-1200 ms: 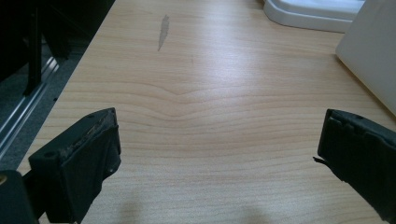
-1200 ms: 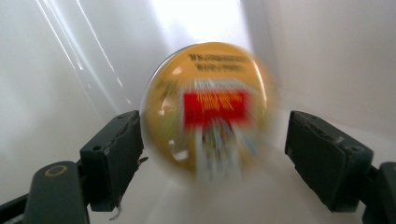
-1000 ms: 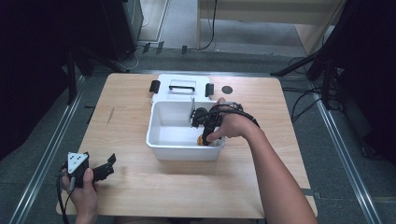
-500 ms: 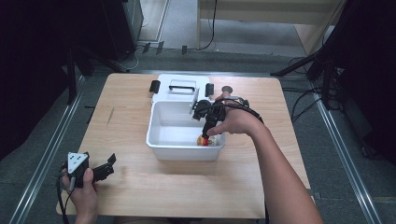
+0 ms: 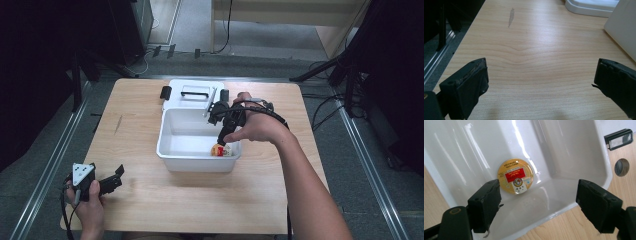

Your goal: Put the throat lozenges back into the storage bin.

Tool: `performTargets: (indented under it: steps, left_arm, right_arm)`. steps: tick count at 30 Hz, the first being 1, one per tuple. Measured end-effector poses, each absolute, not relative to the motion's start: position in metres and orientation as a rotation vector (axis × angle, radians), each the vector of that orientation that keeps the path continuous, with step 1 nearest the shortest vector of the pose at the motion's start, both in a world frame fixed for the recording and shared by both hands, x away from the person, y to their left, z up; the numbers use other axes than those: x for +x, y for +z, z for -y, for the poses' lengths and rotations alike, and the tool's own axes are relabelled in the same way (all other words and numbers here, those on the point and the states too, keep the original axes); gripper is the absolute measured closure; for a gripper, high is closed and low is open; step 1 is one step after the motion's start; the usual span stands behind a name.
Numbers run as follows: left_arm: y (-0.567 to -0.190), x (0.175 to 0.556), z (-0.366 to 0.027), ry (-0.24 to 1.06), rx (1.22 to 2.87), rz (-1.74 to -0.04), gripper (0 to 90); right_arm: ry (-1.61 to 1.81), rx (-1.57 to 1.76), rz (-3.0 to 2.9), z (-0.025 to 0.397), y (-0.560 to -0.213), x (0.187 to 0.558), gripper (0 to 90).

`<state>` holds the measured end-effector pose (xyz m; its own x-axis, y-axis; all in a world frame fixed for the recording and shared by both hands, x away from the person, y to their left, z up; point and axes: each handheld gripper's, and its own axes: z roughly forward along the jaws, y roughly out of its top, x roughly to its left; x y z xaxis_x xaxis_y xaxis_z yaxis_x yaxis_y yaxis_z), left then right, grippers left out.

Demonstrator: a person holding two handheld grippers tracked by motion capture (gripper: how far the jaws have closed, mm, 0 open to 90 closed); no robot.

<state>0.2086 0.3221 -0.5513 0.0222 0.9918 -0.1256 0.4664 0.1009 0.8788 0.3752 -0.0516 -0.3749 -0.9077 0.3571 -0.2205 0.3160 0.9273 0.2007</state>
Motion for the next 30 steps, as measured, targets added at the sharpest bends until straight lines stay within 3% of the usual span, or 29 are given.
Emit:
performTargets:
  steps: [30]
  left_arm:
    - [-0.551,0.209,-0.322,0.82,1.489,-1.562,0.0]
  right_arm:
    - [0.265,0.648,-2.774,0.111,-0.353,0.36,19.3]
